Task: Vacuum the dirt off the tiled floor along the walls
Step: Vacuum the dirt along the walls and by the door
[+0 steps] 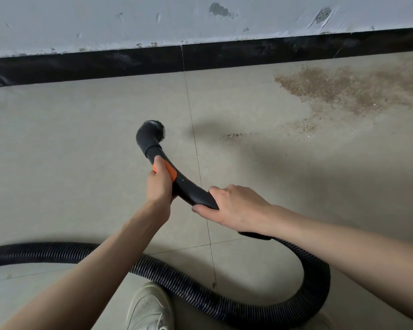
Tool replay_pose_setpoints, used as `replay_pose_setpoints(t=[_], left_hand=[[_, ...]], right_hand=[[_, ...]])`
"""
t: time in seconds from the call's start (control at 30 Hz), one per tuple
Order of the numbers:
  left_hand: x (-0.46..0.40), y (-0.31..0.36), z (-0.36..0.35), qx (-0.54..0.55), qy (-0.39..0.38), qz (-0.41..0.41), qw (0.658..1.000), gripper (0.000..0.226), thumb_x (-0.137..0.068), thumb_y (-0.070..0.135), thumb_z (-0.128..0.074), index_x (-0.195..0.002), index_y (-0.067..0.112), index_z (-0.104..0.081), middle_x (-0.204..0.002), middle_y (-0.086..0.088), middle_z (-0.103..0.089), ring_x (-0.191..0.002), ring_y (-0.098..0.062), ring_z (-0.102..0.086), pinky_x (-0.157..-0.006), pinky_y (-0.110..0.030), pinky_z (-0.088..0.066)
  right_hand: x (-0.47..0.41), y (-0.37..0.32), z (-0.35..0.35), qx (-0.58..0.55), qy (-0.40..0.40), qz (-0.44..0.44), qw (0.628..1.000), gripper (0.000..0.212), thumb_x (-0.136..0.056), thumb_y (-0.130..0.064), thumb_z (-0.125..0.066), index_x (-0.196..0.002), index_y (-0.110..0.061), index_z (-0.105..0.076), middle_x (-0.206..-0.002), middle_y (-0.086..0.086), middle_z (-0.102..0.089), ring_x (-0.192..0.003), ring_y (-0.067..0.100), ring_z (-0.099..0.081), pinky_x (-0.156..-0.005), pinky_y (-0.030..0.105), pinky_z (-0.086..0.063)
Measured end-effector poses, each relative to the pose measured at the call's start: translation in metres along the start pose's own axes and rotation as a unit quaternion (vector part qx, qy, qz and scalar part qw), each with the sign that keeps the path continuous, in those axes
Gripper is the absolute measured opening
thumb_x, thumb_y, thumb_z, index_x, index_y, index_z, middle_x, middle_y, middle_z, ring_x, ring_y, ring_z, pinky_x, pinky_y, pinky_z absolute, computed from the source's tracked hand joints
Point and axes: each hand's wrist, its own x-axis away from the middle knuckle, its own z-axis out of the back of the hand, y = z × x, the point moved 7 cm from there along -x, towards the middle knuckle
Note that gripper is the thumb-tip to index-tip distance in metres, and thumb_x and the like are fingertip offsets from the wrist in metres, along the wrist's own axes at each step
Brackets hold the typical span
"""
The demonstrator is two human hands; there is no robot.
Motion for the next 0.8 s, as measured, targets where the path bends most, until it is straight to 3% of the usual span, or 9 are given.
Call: replay_pose_setpoints(t=[0.07, 0.27, 0.53, 0.8], left_hand=[[-0.003, -0.001, 0.006, 0.017, 0.008, 0.016, 1.0, 0.037, -0.096, 0.045, -0.033, -0.11, 0.013, -0.044, -0.091, -0.004, -0.057, -0.081, -0.017, -0.058, -0.057, -0.028, -0.047], [0.002, -0.031, 0.006, 0.012, -0.011, 0.106, 0.994, 0.038, -0.098, 0.044, -0.033, -0.114, 0.011, -0.042, -0.09, -0.009, -0.057, -0.078, -0.022, -0.058, -0.06, -0.034, -0.049], [-0.004, -0.027, -0.017, -0.001, -0.035, 0.1, 0.994, 0.035, -0.097, 0.042, -0.037, -0.093, 0.009, -0.046, -0.084, -0.009, -0.057, -0.074, -0.023, -0.059, -0.055, -0.034, -0.048], [-0.031, 0.028, -0.032, -0.017, -0.048, 0.064, 0.997, 0.033, -0.1, 0.041, -0.033, -0.111, 0.01, -0.04, -0.083, -0.007, -0.054, -0.07, -0.021, -0.056, -0.053, -0.034, -0.047]], right_hand=[[-0.005, -0.003, 0.002, 0.004, -0.019, 0.011, 1.0, 0.049, -0.093, -0.066, -0.038, -0.07, -0.023, -0.031, -0.067, -0.003, -0.046, -0.054, 0.011, -0.044, -0.047, 0.029, -0.029], [-0.001, -0.001, -0.017, -0.035, -0.086, -0.003, 0.996, 0.053, -0.094, -0.065, -0.039, -0.078, -0.015, -0.047, -0.068, 0.0, -0.055, -0.051, 0.013, -0.05, -0.049, 0.029, -0.038], [0.003, 0.016, -0.014, -0.048, -0.06, -0.042, 0.996, 0.051, -0.092, -0.066, -0.039, -0.074, -0.018, -0.044, -0.066, -0.001, -0.056, -0.052, 0.014, -0.052, -0.05, 0.029, -0.038], [-0.049, 0.019, 0.018, -0.066, -0.031, -0.056, 0.996, 0.06, -0.09, -0.071, -0.04, -0.078, -0.014, -0.055, -0.065, 0.001, -0.067, -0.046, 0.012, -0.057, -0.053, 0.024, -0.046]])
